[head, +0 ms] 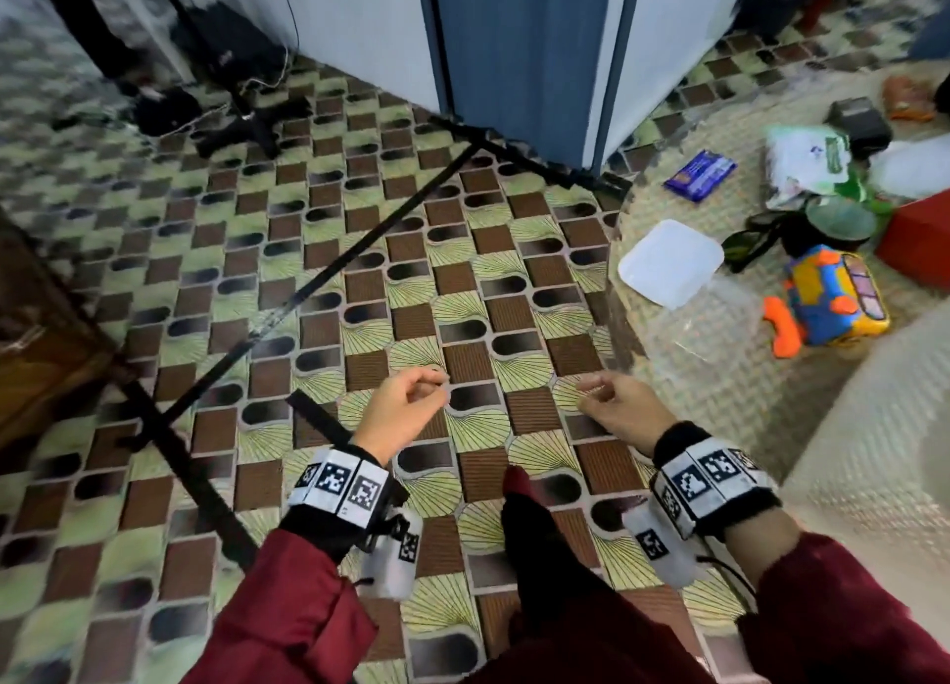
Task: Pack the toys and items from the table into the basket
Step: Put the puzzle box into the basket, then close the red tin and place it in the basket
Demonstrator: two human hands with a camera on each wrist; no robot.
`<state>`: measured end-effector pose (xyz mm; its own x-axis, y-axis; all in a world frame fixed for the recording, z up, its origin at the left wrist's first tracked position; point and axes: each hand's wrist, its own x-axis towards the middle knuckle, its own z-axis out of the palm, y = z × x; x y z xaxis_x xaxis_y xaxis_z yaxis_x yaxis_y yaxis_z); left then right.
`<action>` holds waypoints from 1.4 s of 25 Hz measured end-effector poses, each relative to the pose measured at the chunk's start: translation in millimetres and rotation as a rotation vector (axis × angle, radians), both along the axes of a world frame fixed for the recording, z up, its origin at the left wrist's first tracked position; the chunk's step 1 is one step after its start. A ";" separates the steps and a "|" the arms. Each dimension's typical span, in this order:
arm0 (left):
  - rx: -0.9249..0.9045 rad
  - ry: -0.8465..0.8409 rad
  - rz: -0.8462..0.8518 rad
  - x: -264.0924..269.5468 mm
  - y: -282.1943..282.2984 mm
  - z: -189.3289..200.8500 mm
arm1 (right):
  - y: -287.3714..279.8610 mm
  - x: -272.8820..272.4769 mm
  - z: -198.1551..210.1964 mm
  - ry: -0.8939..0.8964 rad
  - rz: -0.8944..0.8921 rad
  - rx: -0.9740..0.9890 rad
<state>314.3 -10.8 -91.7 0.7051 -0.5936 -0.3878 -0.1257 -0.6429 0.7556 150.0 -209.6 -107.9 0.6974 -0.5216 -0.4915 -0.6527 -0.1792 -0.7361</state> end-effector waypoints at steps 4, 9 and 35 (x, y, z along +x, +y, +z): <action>-0.001 0.023 -0.071 50.0 -48.1 -10.9 | -37.4 41.1 -16.3 -0.023 -0.089 0.025; 0.004 0.024 -0.210 111.4 -133.8 -2.3 | -92.1 93.5 -12.7 -0.085 -0.191 0.026; -0.181 0.205 -1.244 168.7 -539.8 6.3 | -211.8 138.2 -12.2 -0.242 -1.581 -0.070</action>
<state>483.0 -550.5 -85.4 -0.4263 -0.8640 -0.2680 -0.4380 -0.0621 0.8968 288.2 -421.4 -120.1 -0.4857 -0.7774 -0.3995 -0.0813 0.4953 -0.8649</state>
